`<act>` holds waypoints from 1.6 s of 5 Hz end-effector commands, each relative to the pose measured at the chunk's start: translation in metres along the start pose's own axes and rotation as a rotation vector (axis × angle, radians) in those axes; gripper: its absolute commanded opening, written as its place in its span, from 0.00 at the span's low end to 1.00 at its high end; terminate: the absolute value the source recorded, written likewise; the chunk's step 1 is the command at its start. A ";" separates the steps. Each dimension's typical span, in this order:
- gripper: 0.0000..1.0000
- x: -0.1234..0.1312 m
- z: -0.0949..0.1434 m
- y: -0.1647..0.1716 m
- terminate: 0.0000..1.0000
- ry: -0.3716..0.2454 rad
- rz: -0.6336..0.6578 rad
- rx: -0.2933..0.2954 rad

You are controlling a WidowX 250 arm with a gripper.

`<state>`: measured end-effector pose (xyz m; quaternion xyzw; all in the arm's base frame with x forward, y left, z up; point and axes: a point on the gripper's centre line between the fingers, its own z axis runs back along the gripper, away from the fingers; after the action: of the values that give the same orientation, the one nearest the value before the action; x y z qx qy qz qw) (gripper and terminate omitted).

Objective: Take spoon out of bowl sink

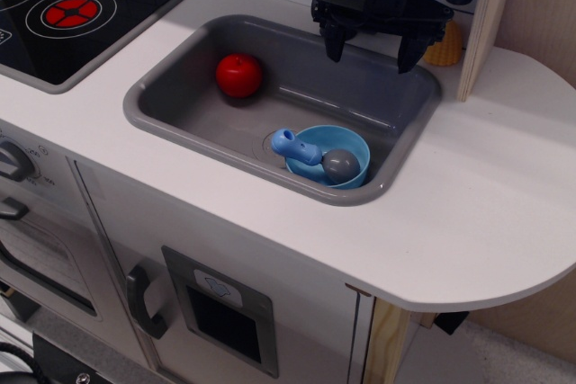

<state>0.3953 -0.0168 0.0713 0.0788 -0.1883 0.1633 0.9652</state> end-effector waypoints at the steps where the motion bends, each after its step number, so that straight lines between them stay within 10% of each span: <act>1: 1.00 0.000 0.000 0.000 0.00 0.000 0.000 0.000; 2: 1.00 0.008 0.007 0.017 0.00 0.037 -0.260 0.034; 5: 1.00 0.002 0.014 0.070 0.00 0.347 -1.015 -0.224; 8: 1.00 -0.032 0.000 0.067 0.00 0.304 -1.403 -0.244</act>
<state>0.3291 0.0353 0.0444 0.0343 0.0491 -0.5065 0.8601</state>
